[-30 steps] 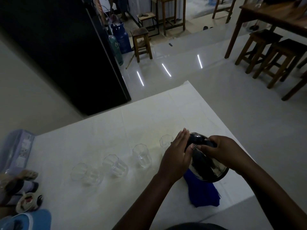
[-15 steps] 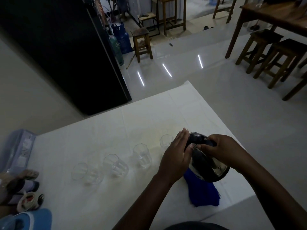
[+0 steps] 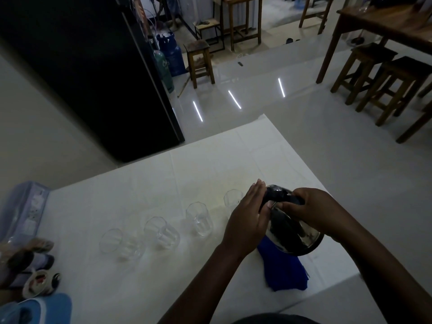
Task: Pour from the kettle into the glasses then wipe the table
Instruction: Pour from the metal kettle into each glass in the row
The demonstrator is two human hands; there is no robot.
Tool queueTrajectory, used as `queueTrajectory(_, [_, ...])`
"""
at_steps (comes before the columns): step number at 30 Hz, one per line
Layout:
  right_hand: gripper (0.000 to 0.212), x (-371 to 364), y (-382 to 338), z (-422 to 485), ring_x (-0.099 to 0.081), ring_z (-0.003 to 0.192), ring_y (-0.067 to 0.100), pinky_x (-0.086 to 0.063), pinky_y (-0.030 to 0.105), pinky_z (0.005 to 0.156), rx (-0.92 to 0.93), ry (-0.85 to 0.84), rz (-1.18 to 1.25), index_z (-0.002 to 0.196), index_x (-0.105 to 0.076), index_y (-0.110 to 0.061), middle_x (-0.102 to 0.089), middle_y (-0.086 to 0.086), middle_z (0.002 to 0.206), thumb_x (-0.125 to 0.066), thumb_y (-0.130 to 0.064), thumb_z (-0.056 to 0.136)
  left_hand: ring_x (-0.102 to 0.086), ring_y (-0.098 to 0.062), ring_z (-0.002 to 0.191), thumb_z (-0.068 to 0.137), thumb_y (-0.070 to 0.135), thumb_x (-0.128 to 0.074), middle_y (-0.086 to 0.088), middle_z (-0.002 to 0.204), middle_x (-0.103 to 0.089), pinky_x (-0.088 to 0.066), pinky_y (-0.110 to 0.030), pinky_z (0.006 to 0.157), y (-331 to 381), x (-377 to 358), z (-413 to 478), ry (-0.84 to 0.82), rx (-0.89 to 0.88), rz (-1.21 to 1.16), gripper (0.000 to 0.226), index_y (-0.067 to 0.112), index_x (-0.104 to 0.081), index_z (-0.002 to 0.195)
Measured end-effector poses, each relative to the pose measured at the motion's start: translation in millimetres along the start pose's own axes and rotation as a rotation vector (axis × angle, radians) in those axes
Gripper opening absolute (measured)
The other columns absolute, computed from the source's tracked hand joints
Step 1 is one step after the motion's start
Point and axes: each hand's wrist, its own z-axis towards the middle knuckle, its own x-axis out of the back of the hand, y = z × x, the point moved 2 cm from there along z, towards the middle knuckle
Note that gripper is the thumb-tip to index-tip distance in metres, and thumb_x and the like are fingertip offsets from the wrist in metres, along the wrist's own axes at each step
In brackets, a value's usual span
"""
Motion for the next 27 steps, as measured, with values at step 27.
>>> queueTrajectory(27, [0.017, 9.4, -7.2, -2.3, -0.056, 0.065, 0.012, -0.038, 0.021, 0.055, 0.022, 0.006, -0.042, 0.08, -0.062, -0.02, -0.059, -0.005, 0.069, -0.062, -0.037, 0.083, -0.015, -0.003, 0.142, 0.1, 0.042, -0.03, 0.007, 0.156, -0.023, -0.018, -0.021, 0.113, 5.7, 5.0, 0.0, 0.021, -0.011, -0.02, 0.054, 0.022, -0.022, 0.149])
